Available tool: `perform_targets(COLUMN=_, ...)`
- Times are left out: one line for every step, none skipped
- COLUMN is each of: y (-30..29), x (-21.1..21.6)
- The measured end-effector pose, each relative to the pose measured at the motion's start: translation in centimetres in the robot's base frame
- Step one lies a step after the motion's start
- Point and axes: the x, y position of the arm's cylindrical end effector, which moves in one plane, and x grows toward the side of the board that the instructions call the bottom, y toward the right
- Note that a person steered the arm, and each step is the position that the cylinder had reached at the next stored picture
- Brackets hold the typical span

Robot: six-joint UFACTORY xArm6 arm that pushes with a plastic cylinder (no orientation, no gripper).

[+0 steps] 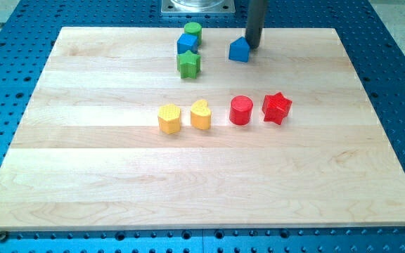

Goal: Place the blue triangle at the bottom of the green star

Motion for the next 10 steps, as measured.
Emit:
perform_targets(y=-5.6, x=4.8)
perform_targets(y=-6.0, x=2.7)
perform_targets(y=-6.6, x=8.1)
perform_targets(y=-4.0, x=8.2)
perform_targets(y=-3.4, x=9.6)
perform_targets(y=-4.1, x=10.3)
perform_targets(y=-5.5, x=10.5)
perform_targets(y=-8.6, x=10.5)
perform_targets(y=-8.4, x=10.2)
perform_targets(y=-8.2, x=10.1)
